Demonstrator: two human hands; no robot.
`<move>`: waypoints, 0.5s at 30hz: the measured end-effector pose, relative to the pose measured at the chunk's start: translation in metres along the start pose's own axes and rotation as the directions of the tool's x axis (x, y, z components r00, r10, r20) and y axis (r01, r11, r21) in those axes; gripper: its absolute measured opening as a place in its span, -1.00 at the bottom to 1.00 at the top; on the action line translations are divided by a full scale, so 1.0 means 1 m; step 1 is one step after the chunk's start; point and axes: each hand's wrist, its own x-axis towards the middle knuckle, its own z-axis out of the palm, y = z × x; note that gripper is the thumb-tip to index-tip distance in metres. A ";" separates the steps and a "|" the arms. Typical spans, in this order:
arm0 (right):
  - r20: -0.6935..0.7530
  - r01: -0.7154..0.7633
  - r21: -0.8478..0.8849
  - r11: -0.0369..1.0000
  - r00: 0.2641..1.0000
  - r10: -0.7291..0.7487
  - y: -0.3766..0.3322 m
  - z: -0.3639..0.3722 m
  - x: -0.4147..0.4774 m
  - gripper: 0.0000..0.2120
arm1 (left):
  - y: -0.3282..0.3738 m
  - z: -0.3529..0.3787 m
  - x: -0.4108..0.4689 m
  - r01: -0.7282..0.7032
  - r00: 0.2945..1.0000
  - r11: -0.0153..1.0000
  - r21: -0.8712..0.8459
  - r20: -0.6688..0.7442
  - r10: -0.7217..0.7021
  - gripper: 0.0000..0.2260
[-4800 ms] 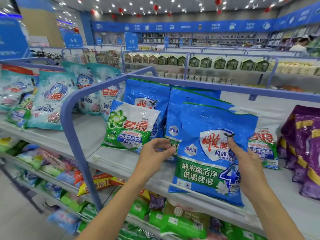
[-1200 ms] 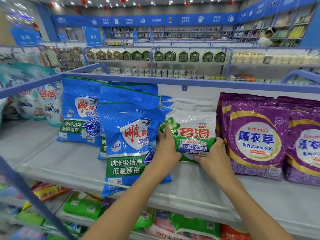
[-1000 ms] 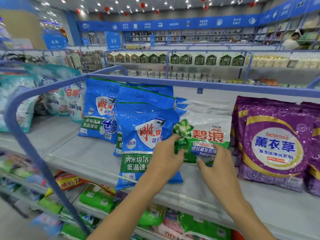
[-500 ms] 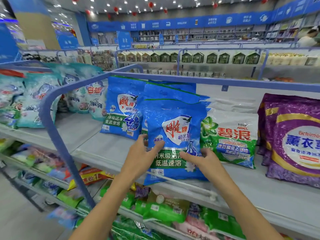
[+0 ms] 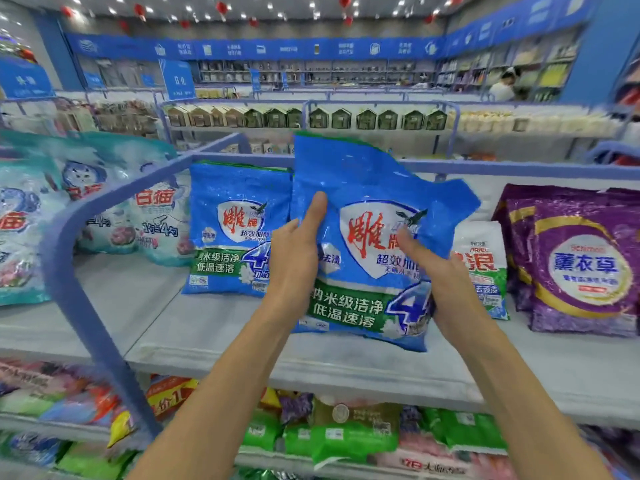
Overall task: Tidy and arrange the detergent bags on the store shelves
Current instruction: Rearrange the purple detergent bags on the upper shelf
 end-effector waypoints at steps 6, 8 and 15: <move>-0.181 -0.039 0.175 0.984 0.981 0.071 -0.022 0.029 0.010 -0.62 | 0.004 -0.027 -0.009 -0.036 0.999 0.998 -0.047 0.020 0.037 -0.43; -0.152 -0.143 0.277 0.950 0.970 0.190 -0.026 0.035 0.017 -0.73 | 0.003 -0.043 -0.010 0.021 0.995 0.996 -0.083 0.099 -0.012 -0.43; -0.003 -0.187 0.376 0.908 0.979 0.203 -0.029 0.047 0.037 -0.76 | -0.024 -0.084 -0.034 0.093 0.896 0.943 0.319 0.387 -0.219 -0.54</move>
